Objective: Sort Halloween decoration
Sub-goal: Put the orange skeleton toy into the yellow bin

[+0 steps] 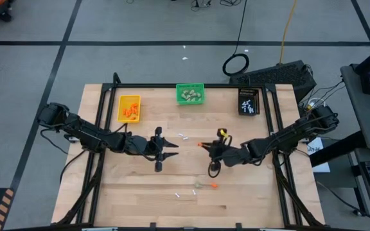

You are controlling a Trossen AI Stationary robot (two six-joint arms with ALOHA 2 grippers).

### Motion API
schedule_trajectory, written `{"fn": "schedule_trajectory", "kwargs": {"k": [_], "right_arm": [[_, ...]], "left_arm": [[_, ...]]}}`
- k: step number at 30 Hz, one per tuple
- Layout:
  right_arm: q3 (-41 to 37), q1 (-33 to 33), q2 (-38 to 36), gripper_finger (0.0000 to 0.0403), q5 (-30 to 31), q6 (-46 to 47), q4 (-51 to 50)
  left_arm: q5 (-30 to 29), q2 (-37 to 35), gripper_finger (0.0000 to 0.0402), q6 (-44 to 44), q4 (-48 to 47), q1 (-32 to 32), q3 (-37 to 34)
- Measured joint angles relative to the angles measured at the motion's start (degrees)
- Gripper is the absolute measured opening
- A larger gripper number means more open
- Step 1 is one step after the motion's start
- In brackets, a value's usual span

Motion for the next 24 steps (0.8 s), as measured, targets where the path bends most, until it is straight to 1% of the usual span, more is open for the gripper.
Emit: {"fn": "schedule_trajectory", "kwargs": {"k": [4,8,11,17,24], "right_arm": [[0.0,0.0,0.0,0.0,5.4,-7.6,7.4],[0.0,0.1,0.0,0.0,8.7,-11.3,11.5],[0.0,0.6,0.0,0.0,10.8,-11.9,13.2],[0.0,1.5,0.0,0.0,14.5,-11.9,14.8],[0.0,1.9,0.0,0.0,14.5,-11.9,15.5]], "left_arm": [[-0.4,0.0,0.0132,0.0,0.3,0.0,0.0],[-5.0,0.0,0.0132,-0.8,3.2,0.0,0.0],[-8.0,0.0,0.0132,-1.9,5.8,0.0,0.0],[-8.1,0.0,0.0132,-1.9,7.8,-0.4,0.0],[-8.1,0.0,0.0132,-1.9,9.1,-0.4,0.0]]}}
